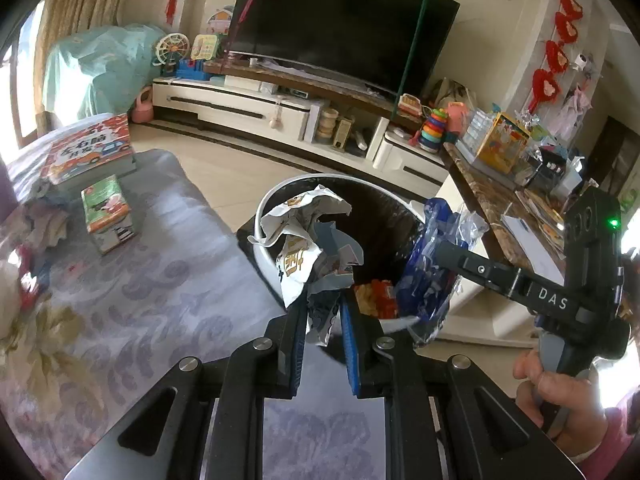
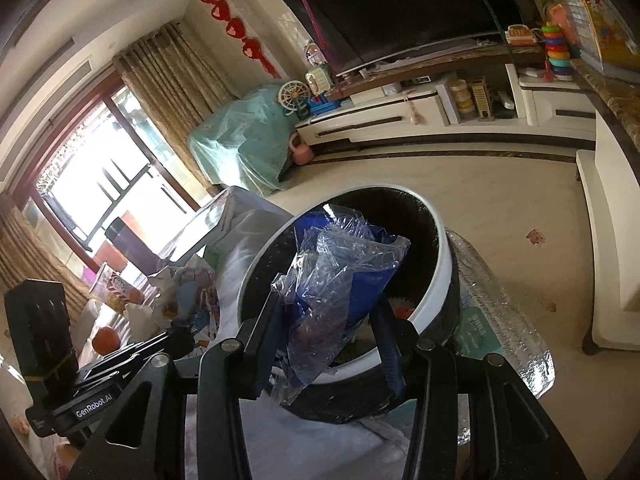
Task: Collect trash
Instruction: 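Carry the foil wrapper and blue bag over the bin and release both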
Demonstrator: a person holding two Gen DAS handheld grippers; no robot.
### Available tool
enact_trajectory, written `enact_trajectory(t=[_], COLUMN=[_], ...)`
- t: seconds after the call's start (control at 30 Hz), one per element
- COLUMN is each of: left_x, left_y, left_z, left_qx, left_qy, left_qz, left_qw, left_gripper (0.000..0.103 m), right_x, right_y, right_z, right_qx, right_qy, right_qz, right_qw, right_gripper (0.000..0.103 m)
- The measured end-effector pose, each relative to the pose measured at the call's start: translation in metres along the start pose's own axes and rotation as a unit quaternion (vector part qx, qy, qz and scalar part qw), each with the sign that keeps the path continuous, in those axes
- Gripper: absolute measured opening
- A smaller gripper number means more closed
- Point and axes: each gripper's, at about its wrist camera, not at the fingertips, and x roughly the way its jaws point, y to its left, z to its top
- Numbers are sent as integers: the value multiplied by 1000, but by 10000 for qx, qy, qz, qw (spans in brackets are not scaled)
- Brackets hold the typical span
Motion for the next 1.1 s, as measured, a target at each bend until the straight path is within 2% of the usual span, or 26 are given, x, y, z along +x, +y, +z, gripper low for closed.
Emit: enact_trajectory(t=[0.27,0.77,0.9,0.97,1.1], left_x=[22,54,58,60,61], left_y=[-3,-4,-6,-7,-8], left_z=[18,34,38,40,41], left_qx=[5,-21,-9,-13,-1], left_qy=[85,294,335,336,327], left_qz=[0,35,44,85,82], left_qw=[10000,9996,9994,9994,9994], left_gripper=[16,17,19,24,30], right_x=[5,25,29,29,26], right_y=[-6,-13,-12,-12,-13], right_z=[13,24,25,26,27], right_qx=[-128,-448,-487,-488,-473], right_qy=[27,338,394,392,312], right_qz=[-126,-388,-438,-452,-523], right_qw=[9998,9977,9971,9970,9970], right_gripper=[45,46,50,53,64])
